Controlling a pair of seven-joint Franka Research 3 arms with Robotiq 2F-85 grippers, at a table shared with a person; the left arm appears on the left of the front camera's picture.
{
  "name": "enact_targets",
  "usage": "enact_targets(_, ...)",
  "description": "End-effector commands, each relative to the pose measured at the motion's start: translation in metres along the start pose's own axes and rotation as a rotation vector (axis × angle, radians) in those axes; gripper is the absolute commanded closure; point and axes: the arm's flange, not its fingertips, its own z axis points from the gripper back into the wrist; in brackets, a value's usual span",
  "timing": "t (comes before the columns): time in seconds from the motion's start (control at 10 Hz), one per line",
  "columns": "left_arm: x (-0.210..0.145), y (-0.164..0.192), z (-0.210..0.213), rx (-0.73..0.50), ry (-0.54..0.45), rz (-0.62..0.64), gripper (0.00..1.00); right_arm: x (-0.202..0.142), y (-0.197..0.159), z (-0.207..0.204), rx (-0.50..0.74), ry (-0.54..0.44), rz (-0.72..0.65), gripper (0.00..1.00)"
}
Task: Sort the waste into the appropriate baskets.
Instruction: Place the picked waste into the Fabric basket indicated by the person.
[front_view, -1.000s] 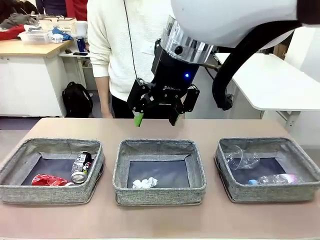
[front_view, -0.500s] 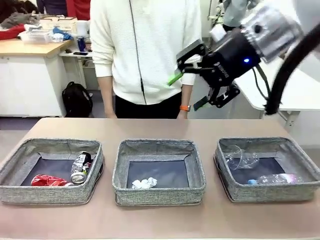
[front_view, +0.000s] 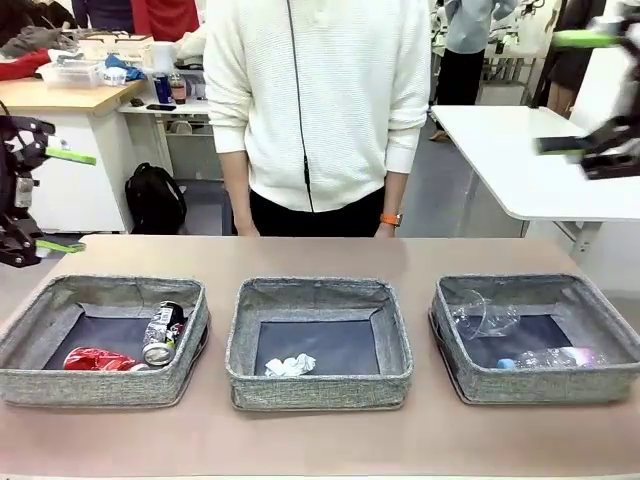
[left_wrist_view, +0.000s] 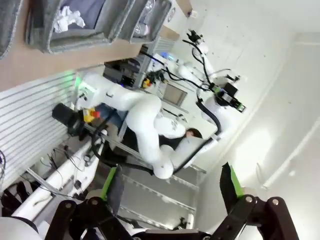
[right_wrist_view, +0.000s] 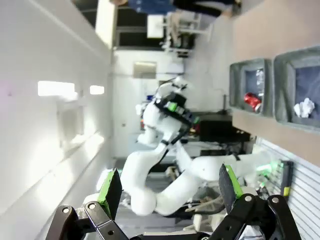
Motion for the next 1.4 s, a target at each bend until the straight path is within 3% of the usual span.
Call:
enact_targets(0.0, 0.008, -0.013, 0.041, -0.109, 0.038, 0.047, 0.0, -0.047, -0.089, 0.034, 0.032, 0.057, -0.038, 0.0)
enact_targets(0.2, 0.012, -0.016, 0.067, -0.165, -0.041, 0.039, 0.0, -0.042, -0.12, 0.044, 0.024, 0.146, -0.106, 0.0)
enact_targets(0.4, 0.015, -0.015, 0.073, -0.153, -0.116, 0.025, 0.0, -0.036, -0.128, 0.02, 0.011, 0.232, -0.052, 0.0)
enact_targets(0.5, 0.015, -0.007, 0.076, -0.142, -0.054, 0.026, 0.0, -0.032, -0.129, 0.006, -0.021, 0.229, -0.092, 0.0)
enact_targets(0.6, 0.015, -0.007, 0.076, -0.142, -0.054, 0.026, 0.0, 0.01, -0.083, 0.067, 0.047, 0.197, -0.116, 0.0)
enact_targets(1.3, 0.015, -0.007, 0.076, -0.142, -0.054, 0.026, 0.0, 0.01, -0.083, 0.067, 0.047, 0.197, -0.116, 0.0)
